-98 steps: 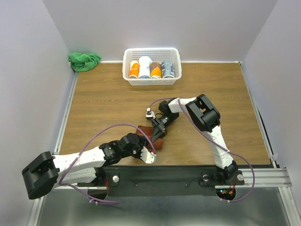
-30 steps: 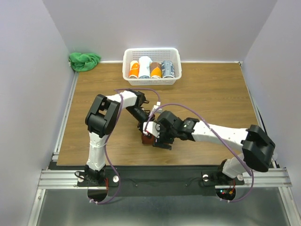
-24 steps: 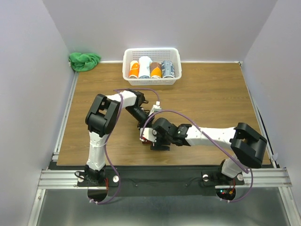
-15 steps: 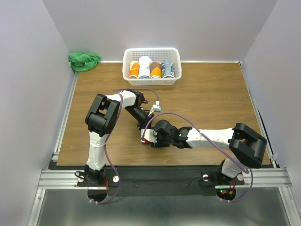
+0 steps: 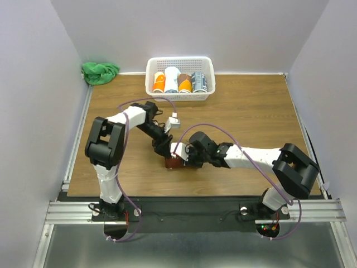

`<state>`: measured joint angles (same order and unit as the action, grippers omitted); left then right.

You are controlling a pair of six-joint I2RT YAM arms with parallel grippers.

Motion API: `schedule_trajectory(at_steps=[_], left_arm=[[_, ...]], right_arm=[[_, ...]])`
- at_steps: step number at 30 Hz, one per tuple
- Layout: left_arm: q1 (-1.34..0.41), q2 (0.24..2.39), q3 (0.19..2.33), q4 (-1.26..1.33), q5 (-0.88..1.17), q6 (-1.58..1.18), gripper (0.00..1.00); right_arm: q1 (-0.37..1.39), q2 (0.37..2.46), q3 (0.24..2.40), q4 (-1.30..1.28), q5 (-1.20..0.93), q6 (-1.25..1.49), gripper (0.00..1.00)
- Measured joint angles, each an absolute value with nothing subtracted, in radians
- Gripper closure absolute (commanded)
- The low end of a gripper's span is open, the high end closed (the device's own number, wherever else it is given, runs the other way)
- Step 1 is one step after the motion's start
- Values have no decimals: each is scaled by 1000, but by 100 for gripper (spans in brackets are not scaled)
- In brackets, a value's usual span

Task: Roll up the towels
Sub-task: Roll the towel

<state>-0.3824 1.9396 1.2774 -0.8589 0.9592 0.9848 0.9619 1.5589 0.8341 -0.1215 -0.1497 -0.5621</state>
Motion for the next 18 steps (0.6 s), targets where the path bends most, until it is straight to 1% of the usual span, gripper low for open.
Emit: schedule_trajectory(at_steps=[5, 10, 14, 16, 18], left_arm=[[-249, 1797, 1239, -824, 883, 980, 18], [-122, 1612, 1156, -739, 809, 936, 18], [-126, 1405, 1052, -667, 748, 924, 18], [-160, 1289, 1000, -632, 703, 927, 17], [-232, 1176, 934, -590, 657, 937, 14]], right_arm=[[850, 1570, 876, -209, -333, -510, 99], [787, 1621, 943, -291, -459, -475, 99], [732, 1699, 1024, -362, -581, -453, 99], [701, 1738, 1060, -393, -648, -444, 99], [665, 1780, 1093, -420, -717, -439, 99]])
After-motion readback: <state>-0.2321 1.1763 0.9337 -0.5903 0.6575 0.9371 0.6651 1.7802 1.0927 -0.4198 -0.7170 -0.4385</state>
